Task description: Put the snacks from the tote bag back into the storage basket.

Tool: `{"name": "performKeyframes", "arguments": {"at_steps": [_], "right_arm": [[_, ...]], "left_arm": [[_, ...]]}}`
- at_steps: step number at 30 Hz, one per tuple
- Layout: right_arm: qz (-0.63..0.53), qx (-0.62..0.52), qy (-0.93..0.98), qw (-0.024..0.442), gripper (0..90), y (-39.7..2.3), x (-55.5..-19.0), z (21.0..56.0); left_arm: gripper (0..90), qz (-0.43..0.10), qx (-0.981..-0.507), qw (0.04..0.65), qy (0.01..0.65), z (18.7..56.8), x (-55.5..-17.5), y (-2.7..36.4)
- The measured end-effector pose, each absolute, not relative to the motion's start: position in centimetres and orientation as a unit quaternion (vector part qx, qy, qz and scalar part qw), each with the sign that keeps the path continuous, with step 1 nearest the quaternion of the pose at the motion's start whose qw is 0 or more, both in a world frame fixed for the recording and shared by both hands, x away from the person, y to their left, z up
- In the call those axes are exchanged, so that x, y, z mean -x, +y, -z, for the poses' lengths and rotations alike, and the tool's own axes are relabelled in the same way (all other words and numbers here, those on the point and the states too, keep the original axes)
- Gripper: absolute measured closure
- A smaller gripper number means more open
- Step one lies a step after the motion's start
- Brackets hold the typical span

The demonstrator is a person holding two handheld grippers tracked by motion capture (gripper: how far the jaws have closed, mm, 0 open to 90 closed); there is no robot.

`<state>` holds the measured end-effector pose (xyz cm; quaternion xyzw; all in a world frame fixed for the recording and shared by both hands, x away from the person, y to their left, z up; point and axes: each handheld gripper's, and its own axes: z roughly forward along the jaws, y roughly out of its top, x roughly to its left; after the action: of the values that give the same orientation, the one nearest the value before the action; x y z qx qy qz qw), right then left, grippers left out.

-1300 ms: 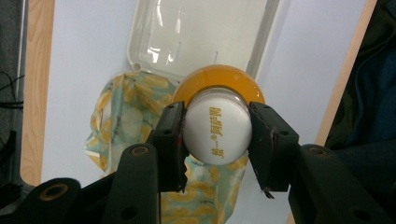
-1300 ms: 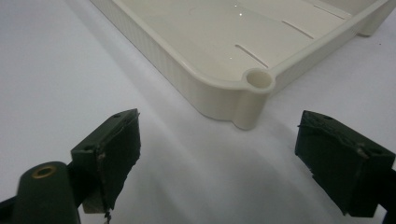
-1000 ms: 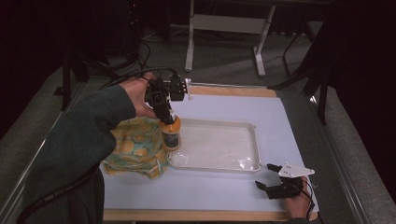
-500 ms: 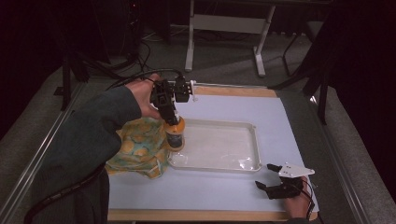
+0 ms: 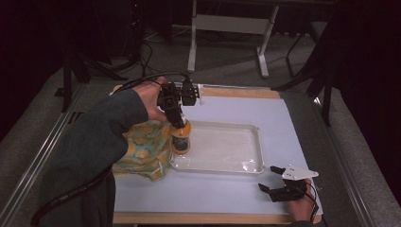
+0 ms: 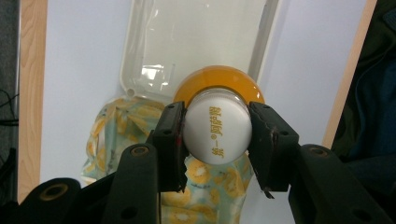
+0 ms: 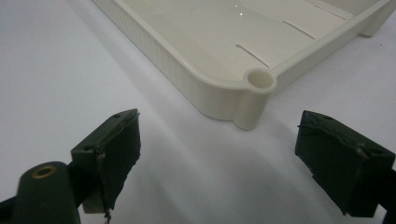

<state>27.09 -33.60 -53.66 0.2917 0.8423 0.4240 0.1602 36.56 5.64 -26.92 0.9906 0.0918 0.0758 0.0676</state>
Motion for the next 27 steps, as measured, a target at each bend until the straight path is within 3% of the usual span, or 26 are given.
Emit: {"name": "performKeyframes", "arguments": {"at_steps": [27], "right_arm": [[-0.424,-0.291,0.843,0.160,13.9,-33.5,-27.1,53.7]], "left_arm": [[59.3,-0.065,-0.993,0.064,0.076,29.5,-36.8,4.1]]}}
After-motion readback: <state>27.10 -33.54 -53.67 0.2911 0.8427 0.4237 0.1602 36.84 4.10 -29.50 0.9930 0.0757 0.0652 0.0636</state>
